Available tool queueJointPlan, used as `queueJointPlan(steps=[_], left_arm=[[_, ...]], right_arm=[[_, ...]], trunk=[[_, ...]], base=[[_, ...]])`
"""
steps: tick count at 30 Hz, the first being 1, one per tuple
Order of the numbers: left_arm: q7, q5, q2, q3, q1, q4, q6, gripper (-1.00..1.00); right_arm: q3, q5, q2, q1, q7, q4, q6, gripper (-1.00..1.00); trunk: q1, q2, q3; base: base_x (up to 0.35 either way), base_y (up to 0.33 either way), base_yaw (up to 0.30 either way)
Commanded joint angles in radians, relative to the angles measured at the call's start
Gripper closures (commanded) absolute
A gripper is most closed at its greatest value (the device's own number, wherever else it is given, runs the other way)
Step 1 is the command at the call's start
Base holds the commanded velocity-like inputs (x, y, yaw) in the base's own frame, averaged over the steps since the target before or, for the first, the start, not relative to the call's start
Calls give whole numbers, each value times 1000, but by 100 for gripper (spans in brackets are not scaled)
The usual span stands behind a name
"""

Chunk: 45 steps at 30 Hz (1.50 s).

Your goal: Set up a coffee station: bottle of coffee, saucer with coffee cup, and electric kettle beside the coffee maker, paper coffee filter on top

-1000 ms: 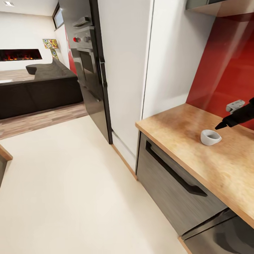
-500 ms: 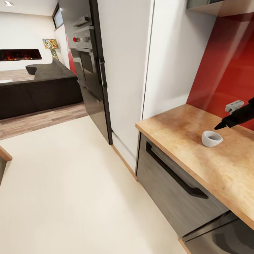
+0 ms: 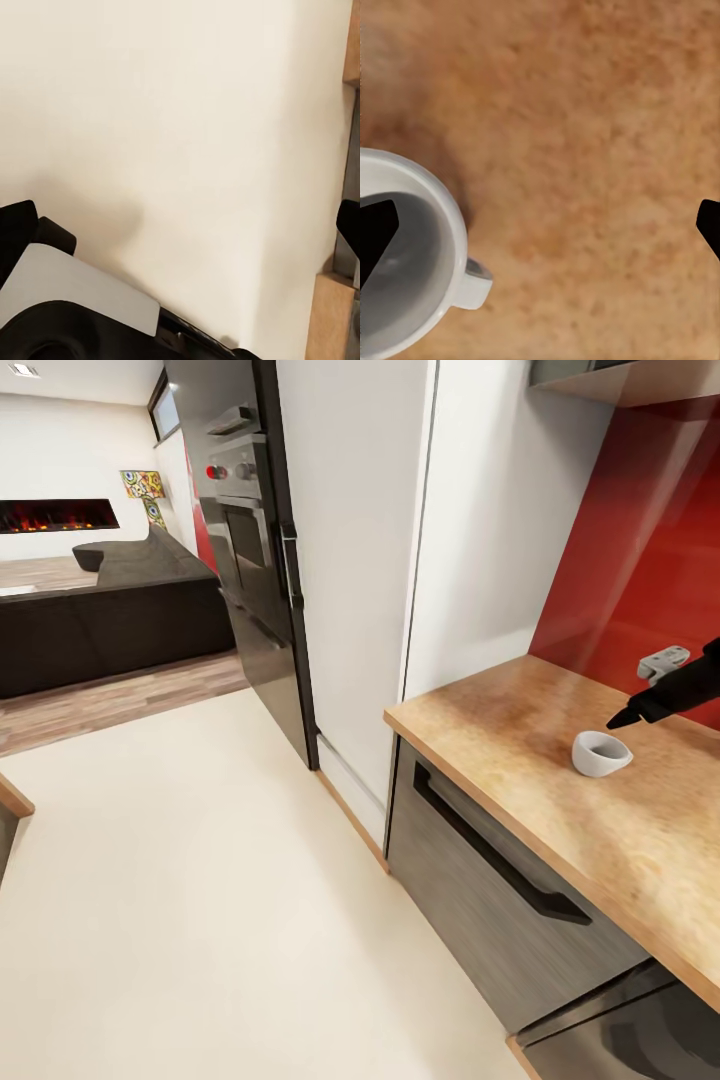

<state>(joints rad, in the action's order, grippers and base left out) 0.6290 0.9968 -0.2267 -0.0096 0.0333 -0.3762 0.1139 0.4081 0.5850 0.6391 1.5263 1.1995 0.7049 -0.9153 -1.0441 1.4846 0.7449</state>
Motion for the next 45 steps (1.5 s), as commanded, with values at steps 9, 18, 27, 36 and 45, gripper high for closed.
queueJointPlan(steps=[9,18,27,36,45], left_arm=[[1,2,0,-1,0,-1,3,-100],[3,2,0,-2,0,-2,3,-100],[4,2,0,-4,0,-4,5,-100],[5,2,0,-8,0,-4,4,-100],[5,2,0,-9,0,-4,4,-100]], right_arm=[[3,8,1,-16,9,-4,4,-100],[3,7,1,-21,9,-8,39,-100],[3,7,0,-21,9,-8,42,-100],[3,7,0,-22,9,-9,42,-100],[3,7,0,-23,11,-9,42,-100]], trunk=[[0,0,1],[0,0,1],[0,0,1],[-15,28,13],[-38,70,32]], base=[[0,0,0],[0,0,0],[0,0,0],[0,0,0],[0,0,0]])
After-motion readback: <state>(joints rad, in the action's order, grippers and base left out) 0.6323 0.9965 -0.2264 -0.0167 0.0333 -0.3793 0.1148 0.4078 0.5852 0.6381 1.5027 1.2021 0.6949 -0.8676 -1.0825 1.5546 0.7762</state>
